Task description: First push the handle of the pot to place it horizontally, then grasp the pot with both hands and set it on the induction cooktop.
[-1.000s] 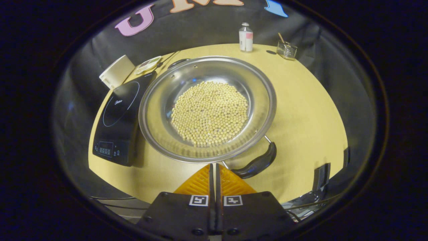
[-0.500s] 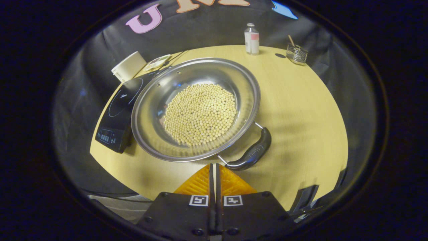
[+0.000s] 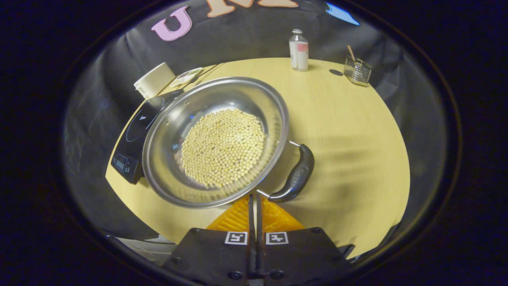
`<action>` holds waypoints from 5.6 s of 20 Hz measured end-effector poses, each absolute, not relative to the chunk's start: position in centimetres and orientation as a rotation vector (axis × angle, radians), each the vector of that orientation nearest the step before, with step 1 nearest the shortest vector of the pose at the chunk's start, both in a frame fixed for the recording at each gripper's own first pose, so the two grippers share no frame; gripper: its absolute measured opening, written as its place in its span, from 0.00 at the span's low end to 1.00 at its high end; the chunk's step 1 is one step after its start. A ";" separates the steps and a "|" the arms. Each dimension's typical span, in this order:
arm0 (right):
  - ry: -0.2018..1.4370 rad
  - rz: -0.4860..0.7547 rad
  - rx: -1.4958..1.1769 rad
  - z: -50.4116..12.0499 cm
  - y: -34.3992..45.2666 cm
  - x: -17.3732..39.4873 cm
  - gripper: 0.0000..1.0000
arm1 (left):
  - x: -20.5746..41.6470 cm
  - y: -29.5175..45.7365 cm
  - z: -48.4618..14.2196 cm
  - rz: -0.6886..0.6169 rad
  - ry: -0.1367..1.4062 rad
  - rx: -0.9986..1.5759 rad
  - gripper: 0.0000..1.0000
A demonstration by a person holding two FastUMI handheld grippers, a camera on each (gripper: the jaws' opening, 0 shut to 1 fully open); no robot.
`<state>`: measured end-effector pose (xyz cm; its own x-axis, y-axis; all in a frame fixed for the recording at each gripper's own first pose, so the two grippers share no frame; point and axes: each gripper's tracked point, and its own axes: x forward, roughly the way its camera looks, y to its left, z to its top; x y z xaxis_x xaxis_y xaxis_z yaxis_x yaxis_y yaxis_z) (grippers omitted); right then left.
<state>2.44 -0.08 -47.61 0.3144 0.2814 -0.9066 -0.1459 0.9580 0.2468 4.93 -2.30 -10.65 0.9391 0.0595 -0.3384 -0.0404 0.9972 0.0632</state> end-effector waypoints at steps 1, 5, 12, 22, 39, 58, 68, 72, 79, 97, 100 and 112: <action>1.216 0.277 0.123 -47.8 -0.4 3.1 0.03 | 5.0 -2.3 -10.5 0.051 0.344 0.060 0.92; 1.212 0.255 0.075 -48.4 -1.9 5.3 0.03 | 4.5 -2.2 -11.1 0.047 0.367 0.044 0.92; 1.223 0.177 0.021 -49.1 -3.7 7.6 0.03 | 3.7 -0.7 -11.9 0.019 0.377 0.002 0.92; 1.109 -0.037 0.032 -42.8 -3.8 6.7 0.03 | 4.5 0.0 -18.1 -0.189 0.536 -0.147 0.93; 1.124 0.071 0.127 -47.2 -3.7 12.0 0.62 | 8.6 -7.7 -36.0 -0.269 1.068 -0.241 0.96; 1.317 0.111 0.304 -52.9 -2.7 12.5 0.60 | 9.3 -9.5 -45.4 -0.155 1.348 -0.219 0.75; 1.360 0.064 0.377 -53.2 -3.4 12.1 0.53 | 9.3 -10.0 -48.1 -0.154 1.427 -0.179 0.65; 1.370 0.041 0.405 -52.7 -3.8 11.5 0.54 | 9.3 -10.4 -47.5 -0.156 1.440 -0.197 0.58; 1.338 0.066 0.469 -49.1 -2.0 11.5 0.54 | 10.0 -8.7 -42.1 -0.158 1.356 -0.171 0.57; 1.257 0.114 0.435 -42.8 13.3 10.4 0.54 | 7.9 6.7 -37.2 -0.120 1.263 -0.213 0.54; 1.235 0.069 0.426 -42.1 16.6 10.5 0.53 | 9.7 10.0 -38.2 -0.180 1.240 -0.210 0.54; 1.267 0.010 0.370 -43.5 27.5 13.2 0.47 | 12.5 20.0 -42.7 -0.208 1.228 -0.253 0.54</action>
<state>13.21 27.53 -43.54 0.3071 0.2098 -0.9283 0.1952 0.9408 0.2772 12.50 19.98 -42.66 0.3235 -0.2918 -0.9001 0.0211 0.9532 -0.3015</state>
